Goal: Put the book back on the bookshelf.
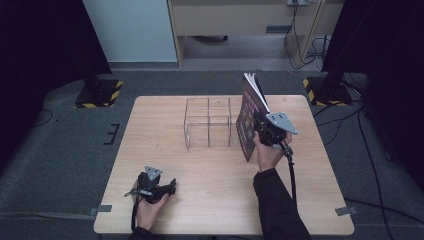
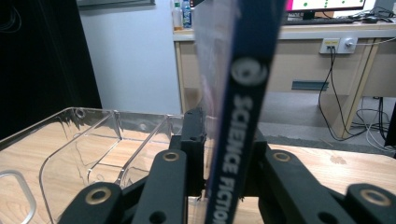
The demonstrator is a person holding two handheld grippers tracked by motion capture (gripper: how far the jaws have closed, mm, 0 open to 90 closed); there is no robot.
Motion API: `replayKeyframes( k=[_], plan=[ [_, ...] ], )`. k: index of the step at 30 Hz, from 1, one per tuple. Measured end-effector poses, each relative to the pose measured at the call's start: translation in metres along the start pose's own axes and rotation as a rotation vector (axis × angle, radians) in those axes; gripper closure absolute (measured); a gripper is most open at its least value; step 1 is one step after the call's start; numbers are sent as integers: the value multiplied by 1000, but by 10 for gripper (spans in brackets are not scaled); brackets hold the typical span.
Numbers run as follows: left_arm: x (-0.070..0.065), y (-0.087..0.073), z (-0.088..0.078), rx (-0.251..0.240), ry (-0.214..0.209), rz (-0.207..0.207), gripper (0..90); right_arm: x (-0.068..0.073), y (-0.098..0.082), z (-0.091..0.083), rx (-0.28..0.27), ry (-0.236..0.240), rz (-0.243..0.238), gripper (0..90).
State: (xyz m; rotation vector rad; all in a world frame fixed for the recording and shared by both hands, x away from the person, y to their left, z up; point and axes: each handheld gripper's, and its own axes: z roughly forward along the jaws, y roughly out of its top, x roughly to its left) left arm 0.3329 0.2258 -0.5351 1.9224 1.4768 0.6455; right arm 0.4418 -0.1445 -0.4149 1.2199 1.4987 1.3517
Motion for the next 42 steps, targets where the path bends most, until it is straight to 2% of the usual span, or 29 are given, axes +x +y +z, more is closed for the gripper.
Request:
replayKeyframes(
  k=[6,12,17,22,29,33,37,42],
  plan=[
    [0,0,0,0,0,0,161,0,-2,1,9,-3,-22,741],
    [0,0,0,0,0,0,161,-1,-5,3,13,-15,-44,649],
    [0,0,0,0,0,1,161,-5,-4,0,-12,-24,-47,494],
    [0,0,0,0,-1,0,160,-11,0,-9,6,48,13,372],
    [0,0,0,3,-4,4,146,-17,-2,-35,33,155,27,293],
    [-1,1,1,6,-5,5,127,-26,-9,-49,80,208,32,267],
    [-1,1,1,10,-4,6,113,-36,-23,-63,125,222,12,252],
    [-1,1,2,11,-4,4,105,-52,-49,-71,225,217,-19,238]
  ],
)
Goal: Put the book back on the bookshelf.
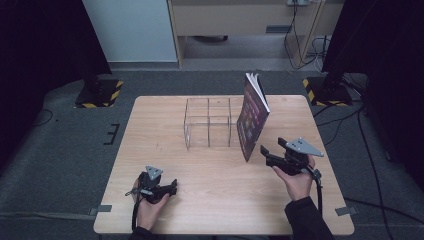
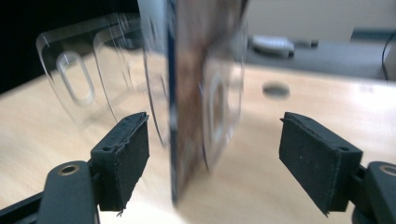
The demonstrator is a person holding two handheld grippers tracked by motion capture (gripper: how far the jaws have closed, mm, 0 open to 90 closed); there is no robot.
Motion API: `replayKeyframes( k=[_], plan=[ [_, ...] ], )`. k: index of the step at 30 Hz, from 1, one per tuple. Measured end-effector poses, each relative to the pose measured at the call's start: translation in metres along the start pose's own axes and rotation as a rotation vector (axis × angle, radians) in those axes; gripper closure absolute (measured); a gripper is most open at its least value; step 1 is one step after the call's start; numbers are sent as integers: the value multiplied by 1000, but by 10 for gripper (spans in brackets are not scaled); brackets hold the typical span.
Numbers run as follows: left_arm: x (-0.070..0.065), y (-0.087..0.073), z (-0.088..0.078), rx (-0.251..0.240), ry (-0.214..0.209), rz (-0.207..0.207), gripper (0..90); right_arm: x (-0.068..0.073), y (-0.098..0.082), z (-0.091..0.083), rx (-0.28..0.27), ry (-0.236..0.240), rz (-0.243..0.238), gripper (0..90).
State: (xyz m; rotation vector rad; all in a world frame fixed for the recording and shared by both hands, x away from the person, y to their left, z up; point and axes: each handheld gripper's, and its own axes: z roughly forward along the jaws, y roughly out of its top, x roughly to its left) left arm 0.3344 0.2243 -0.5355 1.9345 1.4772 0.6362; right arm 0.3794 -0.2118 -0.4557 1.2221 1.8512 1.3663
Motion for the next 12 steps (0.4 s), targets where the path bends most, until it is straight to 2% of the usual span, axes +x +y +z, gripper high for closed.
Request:
replayKeyframes(
  k=[4,6,9,12],
  plan=[
    [0,0,0,0,0,0,104,-10,-23,-2,88,-10,-14,226],
    [0,0,0,0,-1,0,104,-16,-35,-1,161,-2,-22,227],
    [0,0,0,0,-1,0,103,-23,-52,-1,258,-40,-75,226],
    [0,0,0,2,-2,0,100,-33,-63,-2,324,-56,-73,208]
  ],
)
